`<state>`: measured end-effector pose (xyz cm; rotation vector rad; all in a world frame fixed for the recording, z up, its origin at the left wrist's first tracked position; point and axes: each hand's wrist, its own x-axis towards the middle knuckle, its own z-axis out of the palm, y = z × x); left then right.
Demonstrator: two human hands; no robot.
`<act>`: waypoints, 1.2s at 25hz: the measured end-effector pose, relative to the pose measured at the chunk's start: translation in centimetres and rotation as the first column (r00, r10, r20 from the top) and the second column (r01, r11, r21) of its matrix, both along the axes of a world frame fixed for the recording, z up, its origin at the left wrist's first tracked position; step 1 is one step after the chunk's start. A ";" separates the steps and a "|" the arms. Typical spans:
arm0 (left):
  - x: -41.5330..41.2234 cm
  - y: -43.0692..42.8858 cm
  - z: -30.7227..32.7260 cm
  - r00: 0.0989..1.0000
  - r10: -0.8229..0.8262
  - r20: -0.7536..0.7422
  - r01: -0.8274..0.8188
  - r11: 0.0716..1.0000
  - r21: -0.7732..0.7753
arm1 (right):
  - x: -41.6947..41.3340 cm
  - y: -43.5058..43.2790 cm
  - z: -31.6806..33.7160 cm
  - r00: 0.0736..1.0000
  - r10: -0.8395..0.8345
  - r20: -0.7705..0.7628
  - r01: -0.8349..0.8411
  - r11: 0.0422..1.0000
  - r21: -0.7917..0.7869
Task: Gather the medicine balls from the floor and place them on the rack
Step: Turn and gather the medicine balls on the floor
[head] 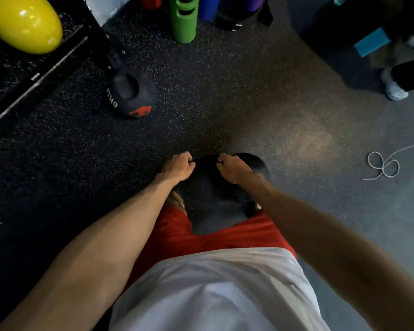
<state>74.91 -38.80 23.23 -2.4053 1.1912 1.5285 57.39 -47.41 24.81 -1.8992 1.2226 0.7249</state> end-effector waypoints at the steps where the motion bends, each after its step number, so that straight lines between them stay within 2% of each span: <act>1: -1.5 0.0 -0.1 1.000 0.023 0.006 -0.023 1.000 0.007 | -1.1 -0.5 -0.2 1.000 0.019 0.011 -0.019 1.000 0.008; 8: -13.5 -0.7 -1.4 0.935 0.352 0.049 -0.355 0.933 0.053 | -10.4 -5.0 -3.9 0.938 0.341 0.065 -0.346 0.935 0.078; 10: -17.4 -0.8 -2.1 0.881 0.468 0.067 -0.470 0.882 0.026 | -13.5 -6.1 -5.7 0.858 0.513 0.036 -0.514 0.854 0.081; 14: -24.7 1.0 -4.2 0.780 0.625 0.025 -0.626 0.779 0.035 | -18.7 -7.3 -7.4 0.746 0.665 -0.032 -0.657 0.744 0.123; 18: -30.1 2.1 -7.5 0.684 0.729 -0.043 -0.726 0.685 0.068 | -21.3 -7.4 -9.9 0.694 0.717 -0.063 -0.701 0.693 0.169; 24: -35.7 3.0 -18.7 0.557 0.822 -0.118 -0.816 0.568 0.103 | -23.5 -6.2 -20.5 0.733 0.667 -0.132 -0.660 0.745 0.101; 27: -37.9 2.1 -25.7 0.531 0.838 -0.125 -0.835 0.543 0.094 | -24.6 -7.2 -26.4 0.745 0.646 -0.168 -0.652 0.758 0.025; 30: -39.8 0.9 -31.4 0.556 0.825 -0.103 -0.824 0.563 0.060 | -26.5 -8.8 -31.5 0.675 0.697 -0.241 -0.713 0.700 0.028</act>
